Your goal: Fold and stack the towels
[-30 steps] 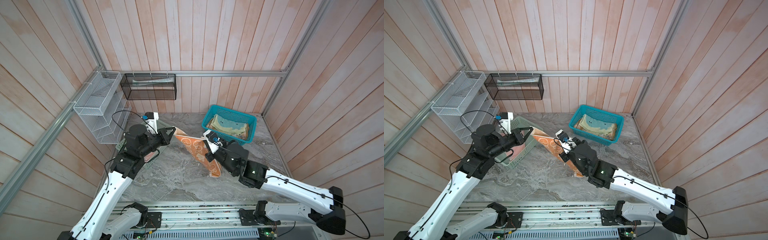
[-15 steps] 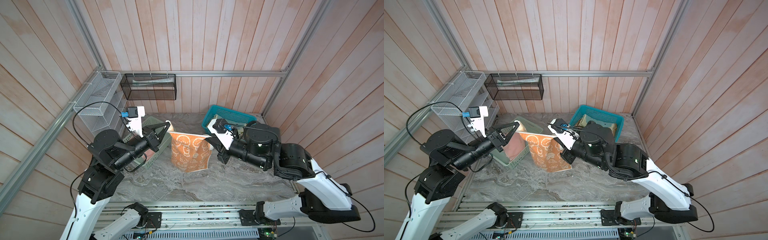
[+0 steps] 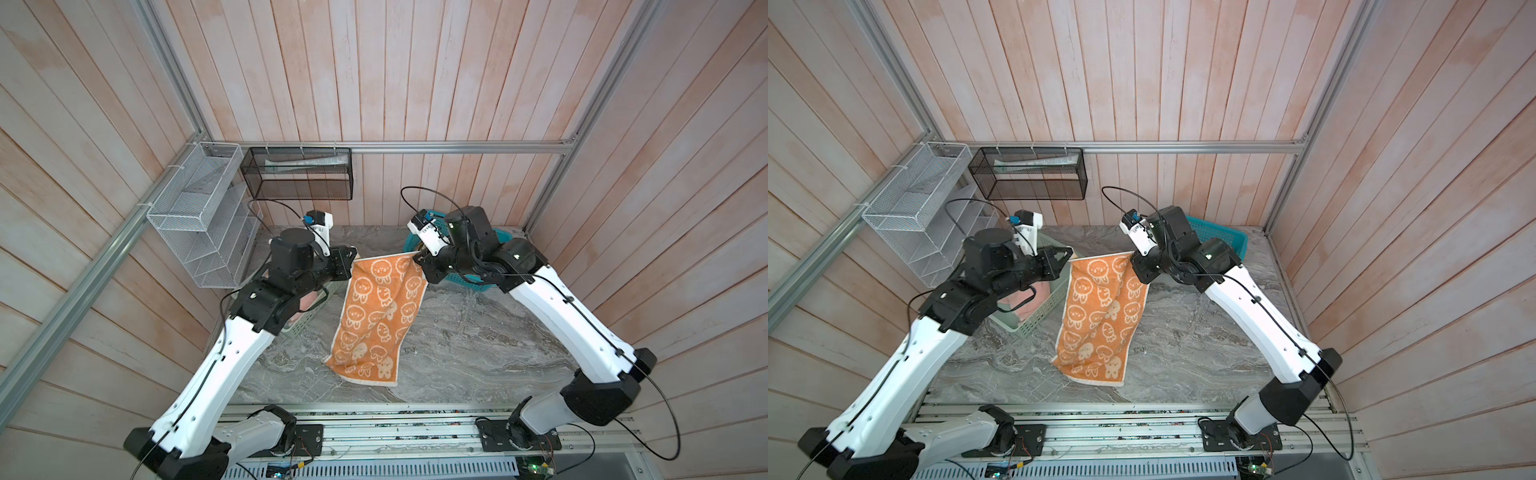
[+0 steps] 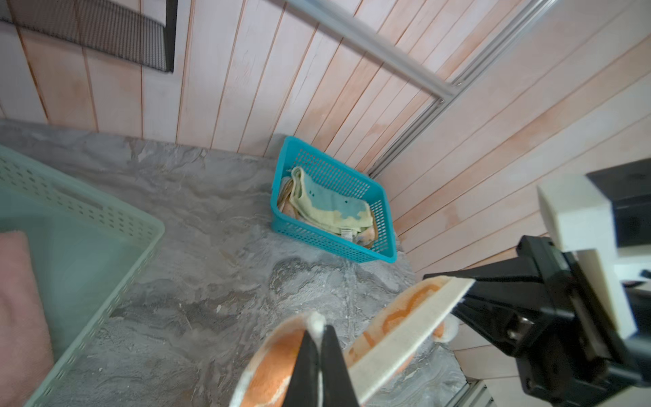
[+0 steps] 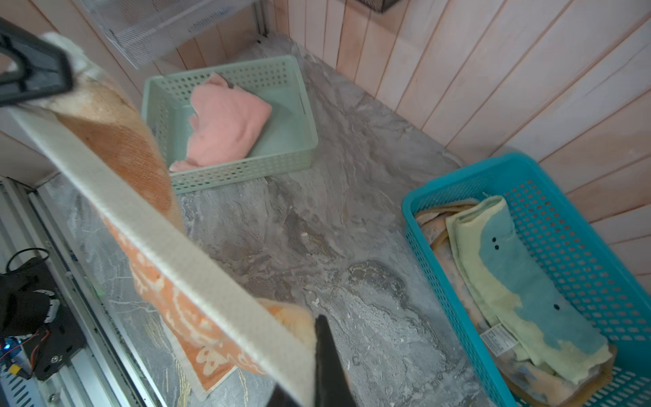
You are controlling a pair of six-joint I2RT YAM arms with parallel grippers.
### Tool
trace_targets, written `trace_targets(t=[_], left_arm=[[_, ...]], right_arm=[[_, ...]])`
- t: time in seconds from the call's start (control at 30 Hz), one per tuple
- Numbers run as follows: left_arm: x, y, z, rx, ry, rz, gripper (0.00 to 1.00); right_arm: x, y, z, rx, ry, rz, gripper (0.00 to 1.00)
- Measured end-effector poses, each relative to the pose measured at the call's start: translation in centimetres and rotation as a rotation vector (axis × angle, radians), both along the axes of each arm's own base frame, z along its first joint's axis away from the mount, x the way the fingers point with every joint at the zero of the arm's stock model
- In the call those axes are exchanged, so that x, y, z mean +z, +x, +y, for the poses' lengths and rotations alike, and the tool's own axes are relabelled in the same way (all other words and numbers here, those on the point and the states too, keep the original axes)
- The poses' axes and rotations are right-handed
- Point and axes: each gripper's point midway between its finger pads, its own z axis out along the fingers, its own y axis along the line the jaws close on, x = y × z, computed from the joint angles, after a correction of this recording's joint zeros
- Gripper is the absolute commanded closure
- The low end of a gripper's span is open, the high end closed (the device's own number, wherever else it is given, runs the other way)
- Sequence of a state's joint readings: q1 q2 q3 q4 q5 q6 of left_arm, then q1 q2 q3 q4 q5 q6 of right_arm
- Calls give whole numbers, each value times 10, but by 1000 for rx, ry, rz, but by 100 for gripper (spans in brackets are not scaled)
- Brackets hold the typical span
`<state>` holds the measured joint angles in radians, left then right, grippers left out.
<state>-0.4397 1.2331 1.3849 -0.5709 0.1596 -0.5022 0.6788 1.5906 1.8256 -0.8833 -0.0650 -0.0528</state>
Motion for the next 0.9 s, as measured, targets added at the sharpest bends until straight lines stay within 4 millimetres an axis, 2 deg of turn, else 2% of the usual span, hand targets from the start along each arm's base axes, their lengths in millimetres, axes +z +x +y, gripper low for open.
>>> trace_targets(t=[0.13,0.23,0.3,0.37,0.43,0.53,0.67,0.8,0.9], left_arm=[[-51,59,-7,36,13,67,100],[-88,96,-10,51,0,104,100],[-111,113,-9,55,-9,130,100],[-128,125,-7,59,-14,143,100],[-134,129,-5,58,-18,146,100],[-129,130,-4,56,-28,109,100],[-132,118,-4,33,-37,87,100],[-146,100,0,19,-32,102,100],[-142,93,5,6,-16,101,100]], right_arm=[[-60,62,-4,-86,-66,84,100],[-98,103,-5,-127,-98,134,100],[-117,120,-3,-137,-107,160,100],[-131,130,-1,-140,-117,176,100],[-138,131,0,-138,-123,187,100],[-135,131,1,-136,-103,163,100],[-136,118,0,-114,-76,168,100],[-148,93,2,-80,-31,218,100],[-164,62,5,-55,-2,276,100]])
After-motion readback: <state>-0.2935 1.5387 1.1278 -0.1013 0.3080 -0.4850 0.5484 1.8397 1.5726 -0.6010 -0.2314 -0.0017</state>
